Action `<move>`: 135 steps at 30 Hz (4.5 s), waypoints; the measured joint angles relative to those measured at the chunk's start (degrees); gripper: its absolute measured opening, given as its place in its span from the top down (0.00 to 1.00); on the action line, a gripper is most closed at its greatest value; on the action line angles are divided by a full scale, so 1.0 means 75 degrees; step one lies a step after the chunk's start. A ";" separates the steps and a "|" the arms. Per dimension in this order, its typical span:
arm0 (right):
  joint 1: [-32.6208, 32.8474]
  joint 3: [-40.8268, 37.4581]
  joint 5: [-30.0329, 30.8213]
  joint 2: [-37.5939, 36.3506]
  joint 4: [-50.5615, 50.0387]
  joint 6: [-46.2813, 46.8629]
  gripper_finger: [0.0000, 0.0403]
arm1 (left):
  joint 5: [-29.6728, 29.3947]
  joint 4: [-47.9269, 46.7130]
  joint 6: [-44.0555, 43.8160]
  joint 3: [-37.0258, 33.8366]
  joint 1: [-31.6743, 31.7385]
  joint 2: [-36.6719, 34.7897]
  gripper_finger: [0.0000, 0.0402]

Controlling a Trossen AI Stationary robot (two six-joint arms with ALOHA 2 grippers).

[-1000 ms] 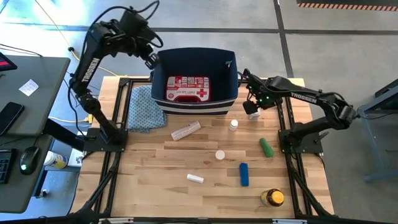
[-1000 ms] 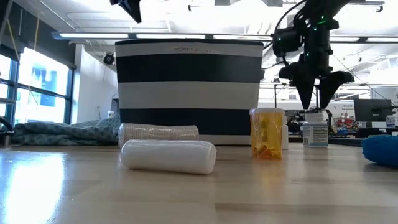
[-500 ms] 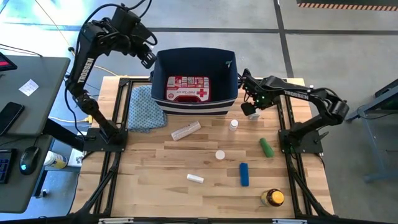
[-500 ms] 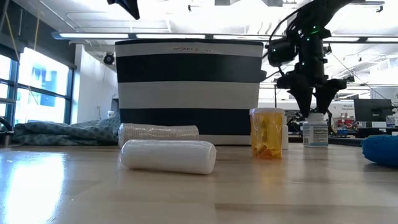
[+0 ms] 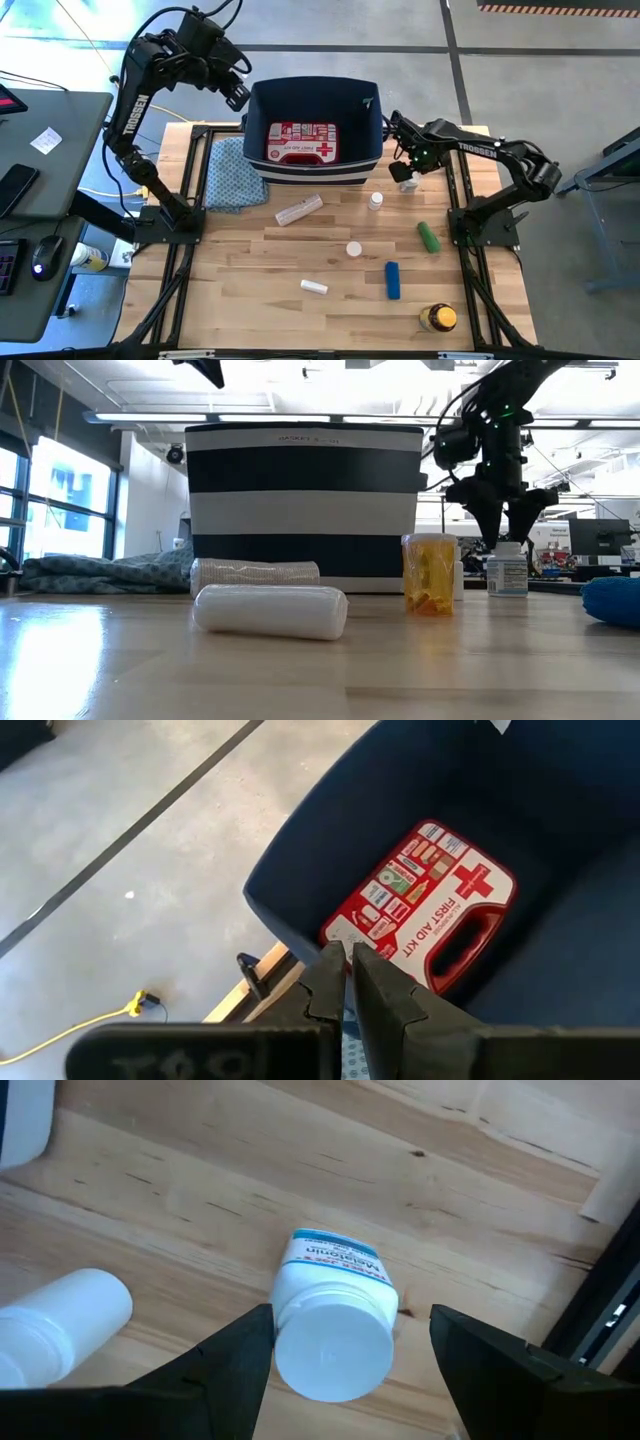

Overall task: Pick & place medical supplies in basket/bin
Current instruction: Put the blue medicine bottle into the blue bin

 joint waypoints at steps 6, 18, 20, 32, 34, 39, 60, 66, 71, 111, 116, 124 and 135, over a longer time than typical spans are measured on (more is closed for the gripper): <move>0.0004 -0.0003 -0.0112 0.0000 0.0073 0.0161 0.36 | -0.0006 0.0000 0.0000 0.0000 0.0000 0.0000 0.85; 0.0004 -0.0003 -0.0219 -0.0003 0.0113 0.0437 0.36 | -0.0009 0.0000 -0.0003 0.0000 0.0000 0.0000 0.85; 0.0004 -0.0003 -0.0237 -0.0003 0.0106 0.0439 0.36 | 0.0013 0.0000 -0.0003 0.0000 0.0000 0.0000 0.85; 0.0004 -0.0003 -0.0261 -0.0006 -0.0059 0.0632 0.36 | 0.0122 0.0044 -0.0009 0.0000 0.0000 0.0000 0.85; 0.0004 -0.0003 -0.0262 -0.0006 -0.0112 0.0666 0.36 | 0.0123 0.0043 -0.0014 0.0000 0.0000 0.0000 0.85; 0.0004 -0.0003 -0.0259 -0.0006 -0.0129 0.0751 0.36 | 0.0140 0.0044 -0.0023 0.0000 0.0000 0.0000 0.85; -0.0011 -0.0006 -0.0382 0.0522 0.0020 0.0769 0.36 | 0.0137 0.0147 0.0038 0.0000 -0.0001 0.0000 0.85; -0.0011 -0.0006 -0.0472 0.0517 -0.0021 0.0715 0.45 | 0.0137 0.0217 0.0055 0.0000 0.0000 0.0000 0.85; -0.0011 0.0012 -0.0451 0.0507 -0.0069 0.0575 0.55 | 0.0137 0.0227 0.0055 0.0000 0.0000 0.0000 0.85; 0.0950 0.6124 0.0793 -0.0569 -0.0191 0.0041 0.59 | 0.0181 0.0219 0.0181 0.0000 -0.0003 0.0000 0.85; 0.1196 0.7610 0.0727 0.1122 -0.0251 -0.1048 0.59 | 0.0200 0.0167 0.0192 0.0000 -0.0002 0.0000 0.85; 0.1253 0.9220 0.0701 0.3374 -0.0954 -0.2055 0.59 | 0.0871 -0.0006 0.0134 -0.0002 -0.0006 0.0000 0.85; 0.1006 0.9256 0.0627 0.5127 -0.2048 -0.3369 0.59 | 0.1372 -0.0003 0.0178 0.0000 -0.0003 0.0000 0.85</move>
